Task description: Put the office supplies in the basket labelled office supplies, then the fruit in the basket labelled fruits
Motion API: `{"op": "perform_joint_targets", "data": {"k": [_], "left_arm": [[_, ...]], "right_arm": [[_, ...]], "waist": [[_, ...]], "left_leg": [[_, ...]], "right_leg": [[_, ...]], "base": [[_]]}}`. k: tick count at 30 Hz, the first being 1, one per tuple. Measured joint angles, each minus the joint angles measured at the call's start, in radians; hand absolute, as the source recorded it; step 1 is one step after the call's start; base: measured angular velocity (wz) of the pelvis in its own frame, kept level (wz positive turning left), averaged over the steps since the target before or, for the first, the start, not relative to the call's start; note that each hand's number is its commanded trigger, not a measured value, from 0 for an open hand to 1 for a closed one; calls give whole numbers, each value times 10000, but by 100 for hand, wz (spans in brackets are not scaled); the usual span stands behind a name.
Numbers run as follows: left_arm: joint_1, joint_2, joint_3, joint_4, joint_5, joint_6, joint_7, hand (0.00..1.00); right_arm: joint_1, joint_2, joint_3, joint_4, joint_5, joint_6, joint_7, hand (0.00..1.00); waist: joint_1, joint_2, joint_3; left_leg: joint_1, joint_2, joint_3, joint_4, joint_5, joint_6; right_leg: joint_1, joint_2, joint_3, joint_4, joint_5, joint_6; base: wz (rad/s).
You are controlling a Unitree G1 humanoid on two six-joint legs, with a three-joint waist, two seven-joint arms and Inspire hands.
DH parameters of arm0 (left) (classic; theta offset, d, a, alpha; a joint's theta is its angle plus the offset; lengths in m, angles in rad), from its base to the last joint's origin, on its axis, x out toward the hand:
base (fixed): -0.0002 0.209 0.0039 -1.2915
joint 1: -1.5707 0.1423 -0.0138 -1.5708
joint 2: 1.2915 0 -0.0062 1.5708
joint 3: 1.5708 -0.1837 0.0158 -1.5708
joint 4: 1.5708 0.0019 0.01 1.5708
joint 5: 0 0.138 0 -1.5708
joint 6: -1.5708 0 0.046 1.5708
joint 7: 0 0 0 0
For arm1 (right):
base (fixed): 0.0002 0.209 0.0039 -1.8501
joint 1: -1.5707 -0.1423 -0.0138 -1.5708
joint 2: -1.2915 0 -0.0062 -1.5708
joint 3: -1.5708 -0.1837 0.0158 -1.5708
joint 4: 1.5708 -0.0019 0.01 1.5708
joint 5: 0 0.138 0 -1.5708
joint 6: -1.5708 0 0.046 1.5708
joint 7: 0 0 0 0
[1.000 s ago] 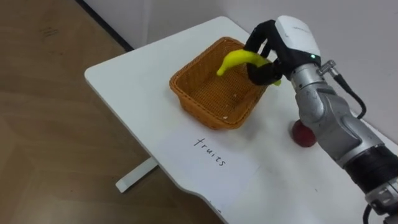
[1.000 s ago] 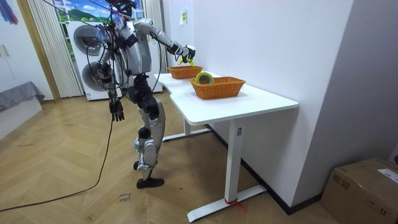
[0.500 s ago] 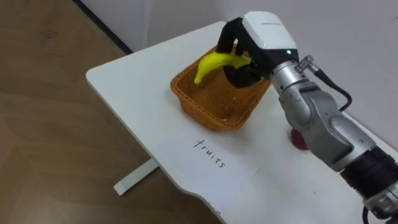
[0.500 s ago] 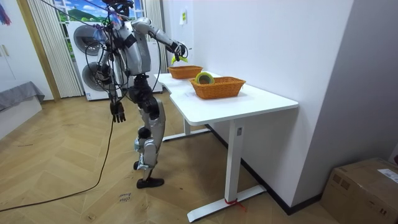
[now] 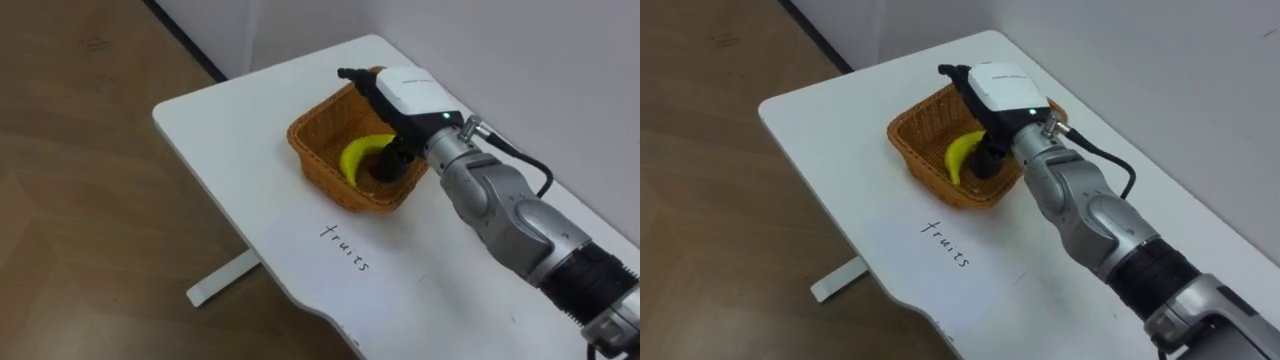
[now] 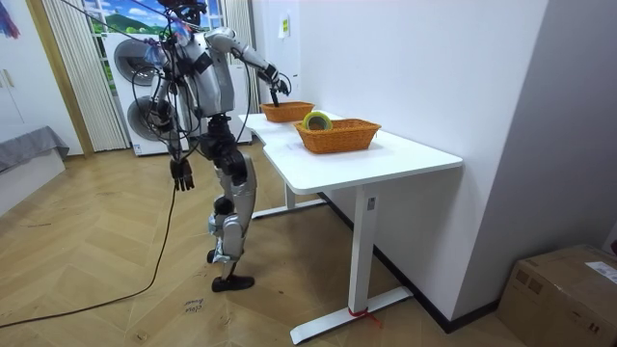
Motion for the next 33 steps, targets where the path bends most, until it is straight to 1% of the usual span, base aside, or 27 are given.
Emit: {"op": "perform_joint_targets", "data": {"k": [2, 4, 6, 7, 8, 10, 12, 15, 17, 18, 20, 23, 25, 27, 30, 33], "left_arm": [[-60, 2, -2, -14, 1, -28, -8, 0], [-52, -22, -3, -10, 2, -97, -6, 0], [-32, -40, 0, -10, 2, -96, -1, 0], [1, -62, 0, -12, 4, -93, 8, 0], [26, -73, 0, -12, 5, -89, 8, 0], [104, -145, 7, -10, 13, -65, 8, 0], [116, -176, 15, -4, 16, -61, 19, 0], [122, -190, 3, 100, 16, -25, 20, 0], [138, -188, 9, 100, 8, 34, 16, 0], [138, -184, 8, 96, 2, 36, 16, 0], [166, -190, 5, 98, 7, 39, 8, 0], [165, -189, 8, 96, 15, 77, -16, 0], [170, -190, 31, 88, 25, 137, -51, 0], [187, -189, 58, 43, 22, 203, -84, 0], [217, -188, 66, -64, 23, 313, -216, 0], [288, -187, 70, -126, 24, 361, -270, 0]], "right_arm": [[-1, 0, -2, -2, -22, -50, 62, 0], [0, 0, -25, 0, -82, -122, 103, 0], [0, -7, -75, -6, -103, -199, 185, 0], [1, -7, -90, -65, -105, -230, 245, 0], [1, -7, -92, -81, -105, -239, 290, 0], [5, -6, -93, -81, -105, -254, 434, 0], [9, -7, -136, -85, -117, -258, 529, 0], [73, -7, -312, -85, -116, -259, 706, 0], [72, -10, -409, -8, -92, -267, 818, 0], [72, -27, -434, 132, -88, -316, 836, 0], [90, -38, -439, 291, -81, -385, 883, 0], [244, -166, -445, 291, -104, -346, 1122, 0], [275, -173, -445, 312, -112, -186, 1364, 0], [293, -189, -453, 311, -111, -123, 1522, 0], [344, -203, -513, 304, -111, 70, 1722, 0], [373, -208, -515, 306, -112, 182, 1890, 0]], "waist": [[-14, 14, 7], [-79, 90, 65], [-124, 147, 94], [-163, 212, 115], [-195, 243, 110], [-242, 435, 92], [-259, 522, 36], [-316, 608, 4], [-378, 616, -16], [-472, 608, -33], [-576, 609, -37], [-678, 591, -55], [-786, 592, -62], [-798, 601, -73], [-790, 592, -146], [-790, 614, -151]], "left_leg": [[5, 2, 16, 17, 0, 1], [64, 4, 40, 28, -3, 5], [65, 10, 56, 33, -2, 4], [70, 15, 79, 43, -1, 5], [73, 15, 84, 44, -1, 5], [215, 15, 127, 1, 0, 12], [277, 25, 177, -37, 1, 14], [456, 34, 205, -115, 3, 17], [583, 41, 208, -177, 5, 20], [604, 42, 196, -174, 5, 21], [695, 41, 197, -182, 5, 21], [766, 41, 203, -201, 5, 21], [847, 43, 217, -185, 5, 21], [910, 44, 237, -183, 5, 21], [945, 42, 264, -160, 5, 21], [1111, 42, 262, -167, 4, 22]], "right_leg": [[8, 0, 10, 0, 4, -1], [28, -5, 29, -2, 14, 3], [10, 2, 65, -1, 20, -4], [16, 4, 89, 0, 26, -9], [16, 3, 98, 0, 31, -9], [92, -1, 167, 0, 51, -6], [118, -1, 222, 0, 51, -5], [262, 2, 270, -1, 51, -5], [337, 0, 276, -1, 51, -4], [375, 0, 269, -1, 50, -4], [468, -1, 275, -2, 49, -2], [556, -1, 288, -2, 49, -2], [620, 1, 297, -2, 49, -2], [637, 3, 328, -2, 49, -2], [665, 2, 381, 1, 49, -2], [825, 2, 384, 3, 49, -2]], "base": [[-2], [0], [-5], [-5], [-5], [-9], [-9], [-5], [-2], [0], [0], [0], [0], [-4], [-1], [0]]}}
